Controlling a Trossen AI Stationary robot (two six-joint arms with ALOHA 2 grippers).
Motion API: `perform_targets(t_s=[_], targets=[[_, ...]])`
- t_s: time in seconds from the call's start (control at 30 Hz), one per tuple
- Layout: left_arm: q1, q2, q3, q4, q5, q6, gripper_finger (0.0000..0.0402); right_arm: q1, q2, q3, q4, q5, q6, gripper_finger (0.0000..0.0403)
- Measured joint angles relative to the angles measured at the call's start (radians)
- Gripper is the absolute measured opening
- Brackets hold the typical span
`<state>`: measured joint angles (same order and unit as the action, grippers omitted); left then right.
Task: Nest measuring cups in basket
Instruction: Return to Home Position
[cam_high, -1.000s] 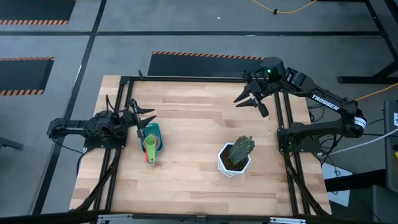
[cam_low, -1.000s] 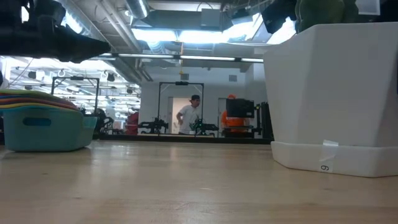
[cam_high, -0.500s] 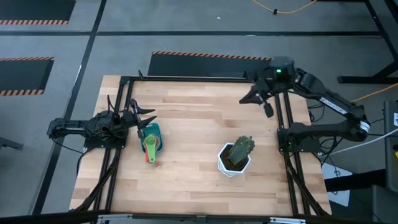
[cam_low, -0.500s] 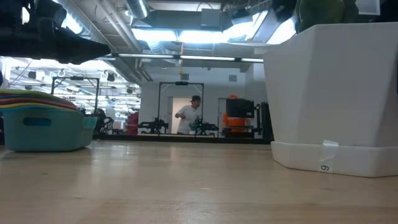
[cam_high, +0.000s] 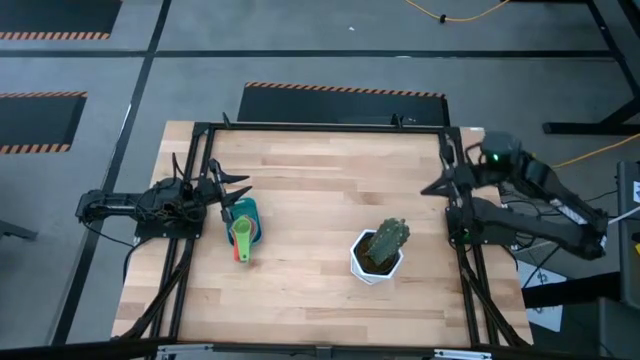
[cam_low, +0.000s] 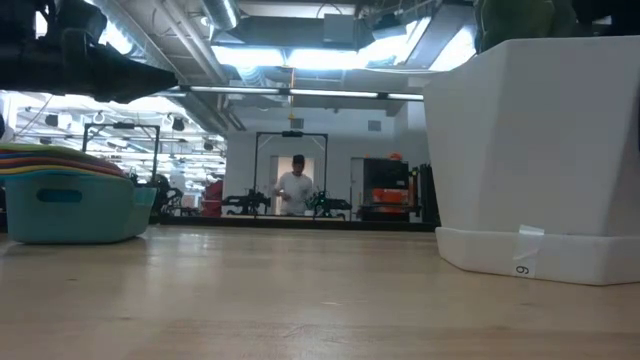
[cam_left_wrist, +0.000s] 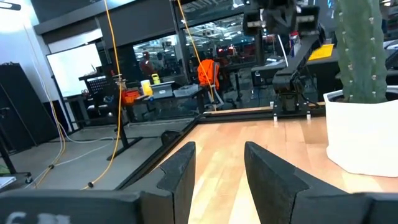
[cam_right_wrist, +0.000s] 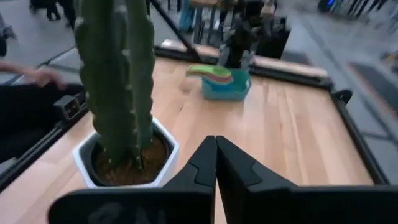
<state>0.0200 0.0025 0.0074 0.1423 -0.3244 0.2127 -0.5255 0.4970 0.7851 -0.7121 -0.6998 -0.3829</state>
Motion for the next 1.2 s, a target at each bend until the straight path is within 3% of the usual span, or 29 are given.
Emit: perform_targets(t_s=[0.13,0.3,0.63,0.83,1.2], targets=[[0.000,0.000,0.000,0.000,0.000,0.000,0.0131,0.000,-0.155,-0.179,0.182,0.020,0.077,0.0010],[0.000,0.000,0.000,0.000,-0.001,0.000,0.0131,0.000,-0.277,-0.340,0.356,0.128,0.203,0.0011],[0.000,0.000,0.000,0.000,0.000,0.000,0.0131,0.000,-0.349,-0.627,0.869,0.152,0.457,0.0011],[0.000,0.000,0.000,0.001,0.000,0.000,0.0131,0.020,-0.348,-0.695,0.889,0.177,0.486,0.0011],[0.000,0.000,0.000,0.000,0.000,0.000,0.0131,0.208,-0.349,-0.744,0.888,0.246,0.519,0.0011]])
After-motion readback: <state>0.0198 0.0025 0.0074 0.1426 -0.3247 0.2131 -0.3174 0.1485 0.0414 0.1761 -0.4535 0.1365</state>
